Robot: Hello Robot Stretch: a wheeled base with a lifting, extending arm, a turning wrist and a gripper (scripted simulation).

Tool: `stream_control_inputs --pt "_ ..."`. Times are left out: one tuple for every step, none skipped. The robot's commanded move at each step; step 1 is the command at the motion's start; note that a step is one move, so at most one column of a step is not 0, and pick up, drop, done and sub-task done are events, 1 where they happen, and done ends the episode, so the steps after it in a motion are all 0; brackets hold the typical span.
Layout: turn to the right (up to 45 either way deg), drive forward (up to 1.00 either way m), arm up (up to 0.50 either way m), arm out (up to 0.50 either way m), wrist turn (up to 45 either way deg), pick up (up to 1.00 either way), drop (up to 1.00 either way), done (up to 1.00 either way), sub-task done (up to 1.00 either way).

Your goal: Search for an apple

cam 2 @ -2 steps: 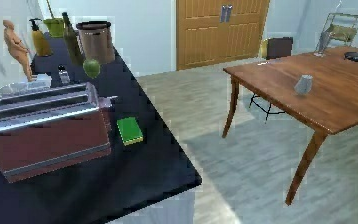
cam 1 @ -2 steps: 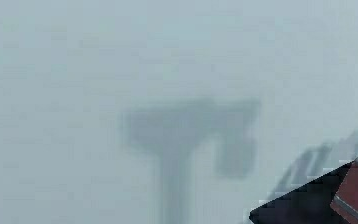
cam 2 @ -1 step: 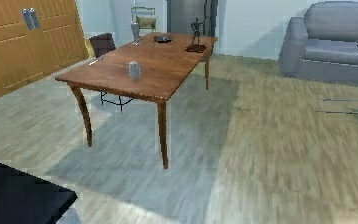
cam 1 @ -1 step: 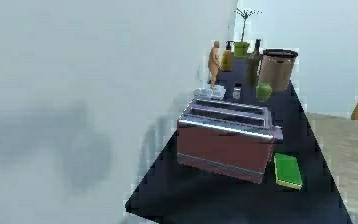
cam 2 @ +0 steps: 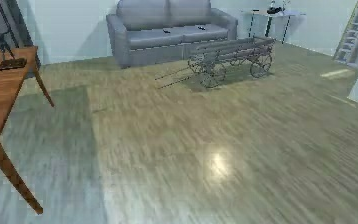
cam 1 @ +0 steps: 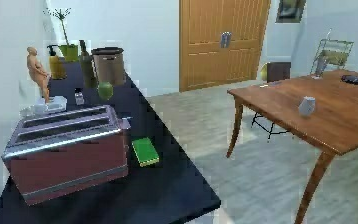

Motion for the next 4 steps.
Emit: stream_control_inputs --pt "45.0 0.0 0.0 0.0 0.0 0.0 0.0 0.0 0.0" --pt "33.0 0.0 0.0 0.0 0.0 0.0 0.0 0.0 0.0" --pt "0.0 0.6 0.0 0.0 0.0 0.0 0.0 0.0 0.0" --pt "-45.0 0.0 0.0 0.0 0.0 0.0 0.0 0.0 0.0"
